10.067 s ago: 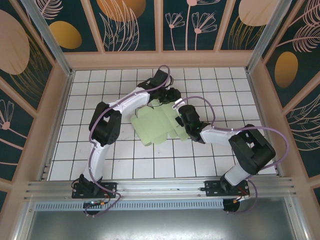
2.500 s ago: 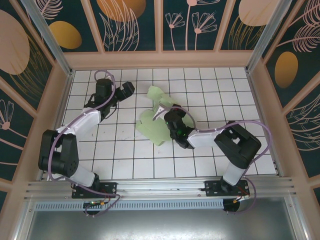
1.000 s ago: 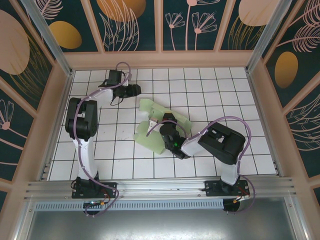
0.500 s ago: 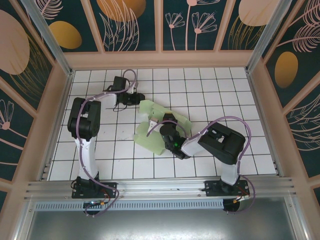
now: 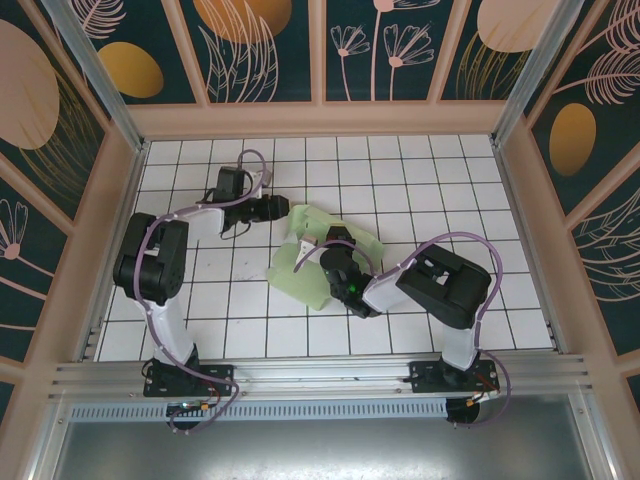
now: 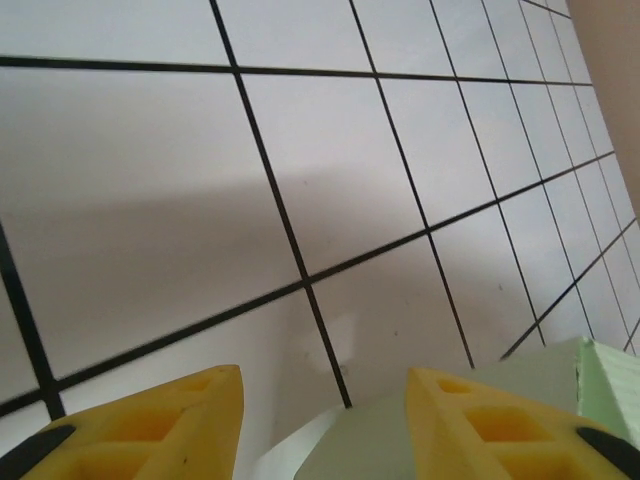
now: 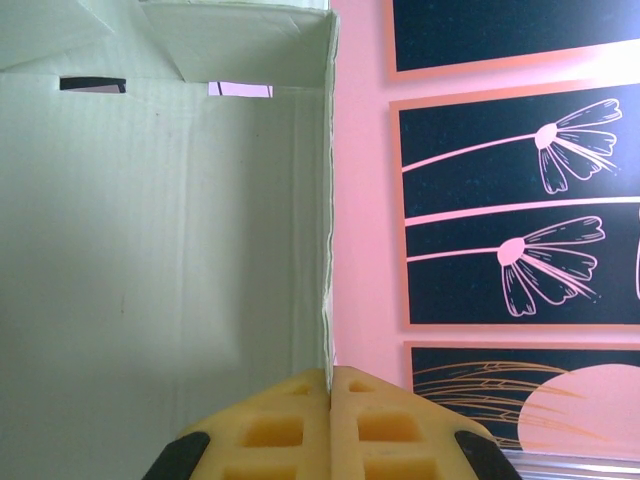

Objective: Fold the paper box

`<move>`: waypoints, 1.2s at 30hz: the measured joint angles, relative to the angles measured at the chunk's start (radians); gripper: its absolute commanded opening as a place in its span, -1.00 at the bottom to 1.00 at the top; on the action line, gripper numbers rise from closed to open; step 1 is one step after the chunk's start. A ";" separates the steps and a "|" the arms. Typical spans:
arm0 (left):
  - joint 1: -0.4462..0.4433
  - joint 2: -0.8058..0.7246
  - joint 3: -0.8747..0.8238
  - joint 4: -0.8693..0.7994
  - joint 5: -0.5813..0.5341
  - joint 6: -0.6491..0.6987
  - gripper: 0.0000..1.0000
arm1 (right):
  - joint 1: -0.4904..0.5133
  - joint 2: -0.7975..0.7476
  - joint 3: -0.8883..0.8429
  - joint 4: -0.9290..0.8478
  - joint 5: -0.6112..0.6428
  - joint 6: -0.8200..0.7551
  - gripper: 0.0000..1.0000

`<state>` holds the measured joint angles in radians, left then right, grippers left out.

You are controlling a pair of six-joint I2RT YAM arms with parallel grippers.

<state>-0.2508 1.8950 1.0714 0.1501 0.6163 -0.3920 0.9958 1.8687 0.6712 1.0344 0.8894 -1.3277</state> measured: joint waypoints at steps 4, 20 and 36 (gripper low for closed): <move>-0.023 -0.036 -0.085 0.069 -0.005 -0.027 -0.05 | 0.000 0.000 0.000 -0.005 0.000 0.001 -1.00; -0.044 -0.100 -0.262 0.291 0.021 -0.051 0.03 | -0.001 -0.014 0.000 -0.048 0.000 0.035 -1.00; -0.068 -0.074 -0.232 0.309 0.031 -0.050 -0.03 | -0.001 -0.016 0.003 -0.070 0.000 0.053 -1.00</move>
<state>-0.3183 1.8206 0.8398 0.4591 0.6468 -0.4423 0.9947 1.8523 0.6739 0.9642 0.8894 -1.2747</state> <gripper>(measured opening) 0.489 0.047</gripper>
